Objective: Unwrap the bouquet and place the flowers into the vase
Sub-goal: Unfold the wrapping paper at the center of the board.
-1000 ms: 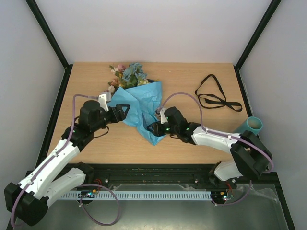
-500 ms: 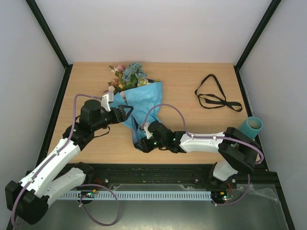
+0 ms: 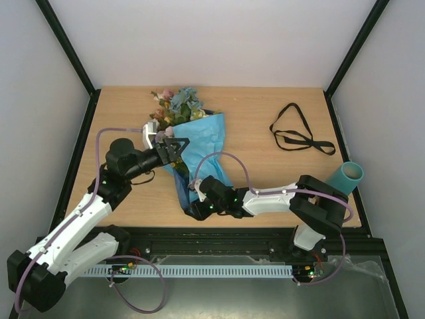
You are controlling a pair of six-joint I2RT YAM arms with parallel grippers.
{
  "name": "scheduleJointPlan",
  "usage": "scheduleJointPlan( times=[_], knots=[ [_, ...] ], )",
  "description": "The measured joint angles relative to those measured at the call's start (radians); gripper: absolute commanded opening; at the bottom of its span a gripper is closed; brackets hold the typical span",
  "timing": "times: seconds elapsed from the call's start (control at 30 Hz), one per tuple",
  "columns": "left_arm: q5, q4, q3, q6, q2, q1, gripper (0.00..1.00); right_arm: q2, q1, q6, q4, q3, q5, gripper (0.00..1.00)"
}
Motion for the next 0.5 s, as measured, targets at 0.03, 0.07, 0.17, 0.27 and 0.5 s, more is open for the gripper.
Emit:
scheduleJointPlan(
  times=[0.03,0.07,0.17,0.27,0.5],
  knots=[
    [-0.01,0.011,0.003,-0.002,-0.001,-0.002,0.81,0.0,0.003,-0.002,0.002,-0.002,0.002,0.37],
    [-0.017,0.017,0.007,-0.003,0.002,-0.003,0.82,0.0,0.008,-0.006,0.005,-0.003,0.004,0.38],
    [-0.031,0.048,0.018,-0.011,0.042,-0.003,0.82,0.0,0.025,-0.027,0.019,-0.018,0.018,0.41],
    [-0.043,0.076,0.018,-0.025,0.108,-0.003,0.82,-0.001,0.036,-0.055,0.016,-0.035,0.027,0.44],
    [-0.19,0.001,0.015,-0.026,0.2,-0.005,0.84,-0.088,0.039,-0.111,-0.05,-0.051,0.101,0.5]
  ],
)
